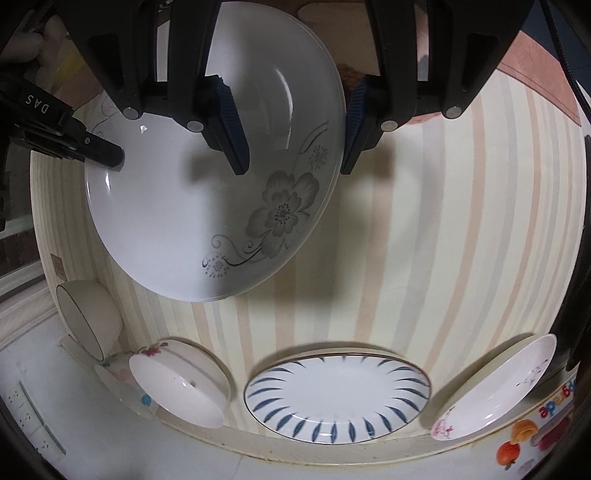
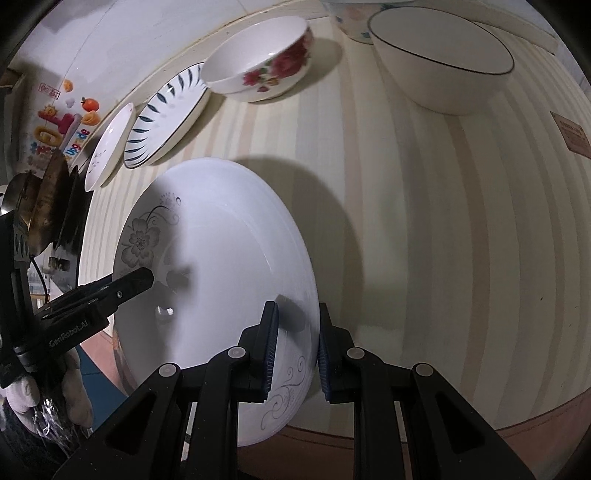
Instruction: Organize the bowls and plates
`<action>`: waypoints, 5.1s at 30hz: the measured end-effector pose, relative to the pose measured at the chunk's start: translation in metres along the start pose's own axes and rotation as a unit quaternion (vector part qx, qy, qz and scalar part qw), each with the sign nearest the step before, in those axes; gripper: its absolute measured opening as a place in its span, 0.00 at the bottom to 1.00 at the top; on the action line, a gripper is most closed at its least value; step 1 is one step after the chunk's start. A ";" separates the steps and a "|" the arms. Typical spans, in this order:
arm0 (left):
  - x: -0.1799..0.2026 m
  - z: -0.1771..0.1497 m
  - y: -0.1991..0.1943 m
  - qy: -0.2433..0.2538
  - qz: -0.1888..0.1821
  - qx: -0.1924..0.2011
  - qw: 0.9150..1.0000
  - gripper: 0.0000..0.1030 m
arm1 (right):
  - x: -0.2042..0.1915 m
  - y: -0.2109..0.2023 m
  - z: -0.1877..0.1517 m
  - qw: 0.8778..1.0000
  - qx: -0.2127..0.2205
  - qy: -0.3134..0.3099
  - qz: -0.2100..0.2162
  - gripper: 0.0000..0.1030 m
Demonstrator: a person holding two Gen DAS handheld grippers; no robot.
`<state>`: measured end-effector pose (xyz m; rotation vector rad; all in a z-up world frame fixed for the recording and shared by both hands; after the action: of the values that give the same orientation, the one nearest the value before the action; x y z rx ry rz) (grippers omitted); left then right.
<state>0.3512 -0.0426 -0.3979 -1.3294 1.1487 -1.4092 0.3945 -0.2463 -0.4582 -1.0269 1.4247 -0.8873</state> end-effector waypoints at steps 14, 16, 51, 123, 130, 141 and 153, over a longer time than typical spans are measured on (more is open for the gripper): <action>0.017 0.003 0.009 0.024 0.026 -0.008 0.999 0.45 | 0.025 0.000 0.004 1.000 0.001 0.024 0.005 0.21; 0.018 0.002 0.009 0.029 0.028 -0.009 0.999 0.45 | 0.024 0.000 0.004 1.000 0.002 0.026 0.005 0.21; -0.287 0.136 -0.072 -0.210 0.099 0.046 0.972 0.48 | -0.349 0.095 0.355 0.987 -0.001 -0.160 -0.011 0.45; 0.002 -0.037 -0.024 0.003 0.040 -0.006 0.999 0.33 | 0.022 -0.039 -0.022 0.997 0.059 -0.041 0.021 0.17; 0.010 -0.034 -0.012 0.015 0.062 -0.021 0.998 0.33 | 0.027 -0.036 -0.016 0.998 0.059 -0.033 0.016 0.17; 0.010 -0.034 -0.001 0.015 0.070 -0.039 0.997 0.33 | 0.023 -0.035 -0.014 0.998 0.052 -0.027 0.004 0.17; 0.022 -0.032 0.005 0.013 0.073 -0.044 0.996 0.33 | 0.023 -0.044 -0.020 0.999 0.031 -0.005 -0.009 0.19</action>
<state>0.3178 -0.0630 -0.3988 -1.2641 1.3100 -1.2869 0.3794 -0.2831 -0.4229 -0.9975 1.3733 -0.9326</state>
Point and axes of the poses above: each gripper's, at about its wrist camera, not at the fingertips, and y roughly the way its jaws point, x to its right, z to its top, the point moved 2 cm from there along y, roughly the way its jaws point, and after that the axes turned 14 degrees about -x, right-handed, at the moved point
